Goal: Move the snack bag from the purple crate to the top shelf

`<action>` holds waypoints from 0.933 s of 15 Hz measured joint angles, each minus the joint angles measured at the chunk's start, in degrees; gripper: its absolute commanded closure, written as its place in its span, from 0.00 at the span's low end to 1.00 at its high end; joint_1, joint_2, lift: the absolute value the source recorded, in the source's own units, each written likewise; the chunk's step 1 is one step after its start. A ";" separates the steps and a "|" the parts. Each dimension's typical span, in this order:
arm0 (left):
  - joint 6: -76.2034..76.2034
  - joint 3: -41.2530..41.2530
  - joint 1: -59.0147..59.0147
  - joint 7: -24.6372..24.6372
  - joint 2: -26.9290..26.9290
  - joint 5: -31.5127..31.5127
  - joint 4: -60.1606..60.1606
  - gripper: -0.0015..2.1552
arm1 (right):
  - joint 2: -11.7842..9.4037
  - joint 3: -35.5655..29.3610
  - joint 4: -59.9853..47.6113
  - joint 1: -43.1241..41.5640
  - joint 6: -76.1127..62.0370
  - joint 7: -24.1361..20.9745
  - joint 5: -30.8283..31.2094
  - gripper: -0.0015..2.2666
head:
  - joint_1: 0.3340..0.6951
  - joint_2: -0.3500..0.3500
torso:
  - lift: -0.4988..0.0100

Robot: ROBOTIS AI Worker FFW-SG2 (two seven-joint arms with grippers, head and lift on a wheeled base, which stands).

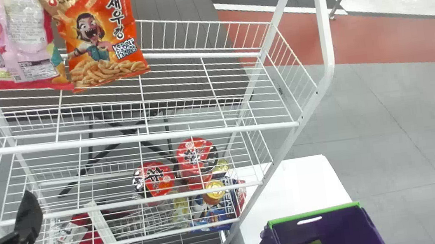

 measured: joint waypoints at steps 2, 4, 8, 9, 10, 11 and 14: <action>0.00 0.69 0.49 -0.07 0.00 0.33 -0.65 0.03 | 0.00 0.14 0.02 -0.23 0.09 0.00 0.04 0.65 | 1.00 0.00 | 0.85; 0.21 1.17 0.79 -0.08 0.00 0.45 -1.08 0.03 | 0.01 0.39 0.00 -0.45 0.27 0.12 0.06 0.65 | 1.00 0.00 | 0.86; 0.52 1.35 0.89 -0.08 0.00 0.56 -1.16 0.03 | 0.03 0.53 -0.35 -0.66 0.80 0.26 0.06 0.65 | 1.00 0.00 | 0.89; 0.53 1.35 0.89 -0.08 0.00 0.58 -1.16 0.03 | 0.04 0.53 -0.49 -0.68 1.03 0.30 0.06 0.65 | 1.00 0.00 | 0.90; 0.53 1.36 0.88 -0.08 0.00 0.59 -1.16 0.03 | 0.07 0.47 -0.76 -0.69 1.26 0.76 0.04 0.65 | 1.00 0.00 | 0.91; 0.53 1.41 0.87 -0.08 0.00 0.59 -1.16 0.03 | 0.16 0.36 -1.21 -0.71 1.59 1.25 -0.05 0.65 | 1.00 0.00 | 0.92; 0.53 1.92 0.85 -0.19 0.00 0.96 -1.41 0.03 | 0.65 0.27 -3.76 -0.90 3.76 2.34 -0.18 0.65 | 1.00 0.00 | 0.94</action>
